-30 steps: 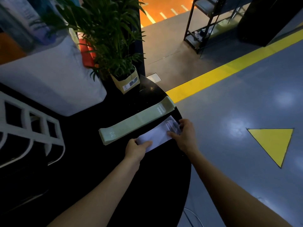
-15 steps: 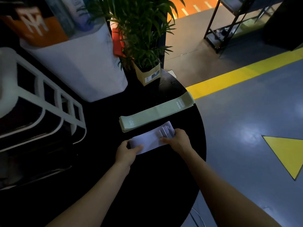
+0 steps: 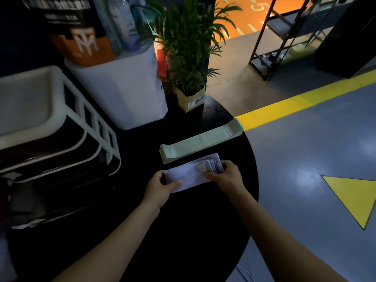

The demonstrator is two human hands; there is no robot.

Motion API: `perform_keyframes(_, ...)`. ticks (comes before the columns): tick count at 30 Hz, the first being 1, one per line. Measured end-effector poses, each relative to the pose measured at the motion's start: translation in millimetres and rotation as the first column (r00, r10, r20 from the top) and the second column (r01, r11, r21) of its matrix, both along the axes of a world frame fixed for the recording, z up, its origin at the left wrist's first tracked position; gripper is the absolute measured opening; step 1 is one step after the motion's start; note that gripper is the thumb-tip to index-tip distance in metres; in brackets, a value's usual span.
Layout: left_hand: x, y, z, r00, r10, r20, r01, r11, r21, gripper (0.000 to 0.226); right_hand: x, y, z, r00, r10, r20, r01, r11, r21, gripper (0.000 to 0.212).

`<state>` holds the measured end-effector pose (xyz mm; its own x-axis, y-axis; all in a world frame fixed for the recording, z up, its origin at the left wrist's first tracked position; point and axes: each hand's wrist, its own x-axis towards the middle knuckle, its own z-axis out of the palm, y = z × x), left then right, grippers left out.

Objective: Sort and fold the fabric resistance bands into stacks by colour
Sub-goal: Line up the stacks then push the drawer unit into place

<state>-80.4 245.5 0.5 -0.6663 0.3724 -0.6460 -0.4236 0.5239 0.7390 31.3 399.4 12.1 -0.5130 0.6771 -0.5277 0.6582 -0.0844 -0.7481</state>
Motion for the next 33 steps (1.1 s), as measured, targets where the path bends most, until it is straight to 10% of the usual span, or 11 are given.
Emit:
perform_keyframes(18, -93, -194, 113, 0.965, 0.064, -0.254, -0.058, 0.998, 0.033, 0.038, -91, -188, 90, 0.966, 0.051, -0.255, -0.036, 0.997, 0.063, 0.021)
perform_keyframes(33, -144, -249, 70, 0.904, -0.046, -0.424, -0.086, 0.954, -0.286, 0.053, -176, -254, 64, 0.962, 0.268, 0.062, -0.275, 0.939, 0.209, 0.036)
